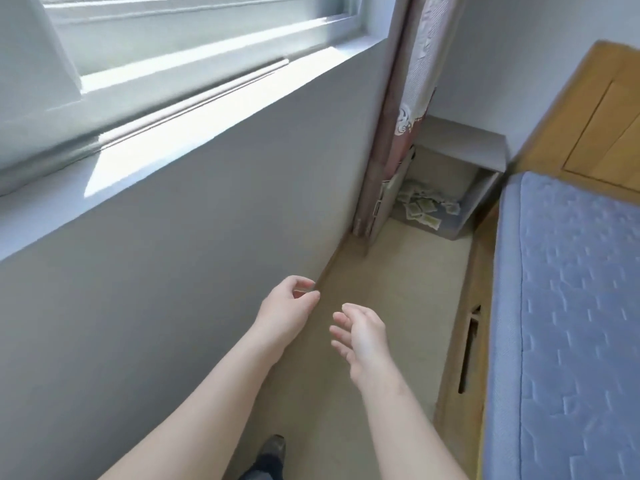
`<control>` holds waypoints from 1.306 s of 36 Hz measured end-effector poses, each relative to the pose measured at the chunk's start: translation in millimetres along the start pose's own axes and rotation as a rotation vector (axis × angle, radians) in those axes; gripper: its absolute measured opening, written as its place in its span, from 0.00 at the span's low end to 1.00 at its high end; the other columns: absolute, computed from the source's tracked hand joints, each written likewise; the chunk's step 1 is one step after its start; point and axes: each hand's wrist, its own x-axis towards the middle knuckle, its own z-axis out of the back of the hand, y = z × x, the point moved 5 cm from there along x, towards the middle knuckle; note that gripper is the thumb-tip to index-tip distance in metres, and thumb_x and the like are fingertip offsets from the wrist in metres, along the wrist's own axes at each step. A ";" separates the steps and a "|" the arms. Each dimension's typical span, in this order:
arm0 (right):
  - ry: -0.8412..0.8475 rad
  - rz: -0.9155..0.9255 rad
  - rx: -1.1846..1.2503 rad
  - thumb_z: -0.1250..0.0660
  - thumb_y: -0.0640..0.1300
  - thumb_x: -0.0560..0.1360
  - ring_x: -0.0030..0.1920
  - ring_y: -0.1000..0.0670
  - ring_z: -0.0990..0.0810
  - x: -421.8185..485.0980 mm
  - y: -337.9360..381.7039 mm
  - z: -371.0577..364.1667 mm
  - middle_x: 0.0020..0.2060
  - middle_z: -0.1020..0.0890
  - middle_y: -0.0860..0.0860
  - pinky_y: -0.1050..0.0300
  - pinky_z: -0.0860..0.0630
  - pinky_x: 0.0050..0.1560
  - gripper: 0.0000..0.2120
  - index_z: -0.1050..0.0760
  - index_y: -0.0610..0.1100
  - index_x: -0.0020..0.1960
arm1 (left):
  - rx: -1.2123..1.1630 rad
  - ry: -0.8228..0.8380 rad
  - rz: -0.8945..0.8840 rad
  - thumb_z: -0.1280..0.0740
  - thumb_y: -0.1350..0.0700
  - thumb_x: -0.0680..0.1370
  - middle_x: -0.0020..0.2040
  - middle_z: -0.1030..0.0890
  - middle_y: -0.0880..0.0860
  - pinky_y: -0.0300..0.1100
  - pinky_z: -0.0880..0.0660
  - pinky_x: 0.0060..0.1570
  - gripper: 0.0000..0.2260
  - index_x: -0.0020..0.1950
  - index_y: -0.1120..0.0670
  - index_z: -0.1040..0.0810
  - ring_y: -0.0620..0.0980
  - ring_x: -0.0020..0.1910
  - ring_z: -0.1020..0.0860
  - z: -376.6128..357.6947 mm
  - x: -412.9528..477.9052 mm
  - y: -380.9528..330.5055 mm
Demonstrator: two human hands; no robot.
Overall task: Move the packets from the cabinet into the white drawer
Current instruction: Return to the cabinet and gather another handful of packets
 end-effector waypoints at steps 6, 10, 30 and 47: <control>-0.061 -0.003 0.152 0.40 0.43 0.79 0.45 0.49 0.21 78.1 71.5 4.7 0.47 0.21 0.50 0.55 0.26 0.46 0.05 0.27 0.50 0.46 | 0.112 0.112 -0.018 0.37 0.54 0.77 0.54 0.22 0.46 0.39 0.30 0.49 0.08 0.55 0.46 0.26 0.47 0.54 0.23 -40.0 101.3 -52.7; -0.152 -0.021 0.233 0.40 0.43 0.79 0.45 0.49 0.21 134.1 103.0 32.1 0.47 0.21 0.49 0.55 0.26 0.47 0.05 0.27 0.49 0.45 | 0.134 0.175 -0.029 0.37 0.55 0.77 0.53 0.21 0.46 0.38 0.29 0.45 0.07 0.54 0.46 0.25 0.47 0.53 0.22 -83.0 164.6 -81.8; -0.188 -0.055 0.158 0.41 0.42 0.79 0.46 0.48 0.23 476.3 351.0 159.5 0.49 0.22 0.48 0.54 0.27 0.48 0.07 0.29 0.50 0.43 | 0.079 0.175 0.047 0.36 0.55 0.78 0.51 0.21 0.47 0.41 0.30 0.47 0.04 0.48 0.45 0.26 0.50 0.54 0.21 -323.6 499.7 -241.9; -0.282 -0.150 0.174 0.41 0.40 0.79 0.45 0.49 0.24 748.4 485.0 242.5 0.46 0.23 0.48 0.53 0.28 0.49 0.06 0.29 0.47 0.44 | 0.301 0.297 0.073 0.36 0.58 0.78 0.51 0.20 0.50 0.43 0.28 0.57 0.06 0.50 0.47 0.25 0.53 0.55 0.22 -498.4 773.2 -330.3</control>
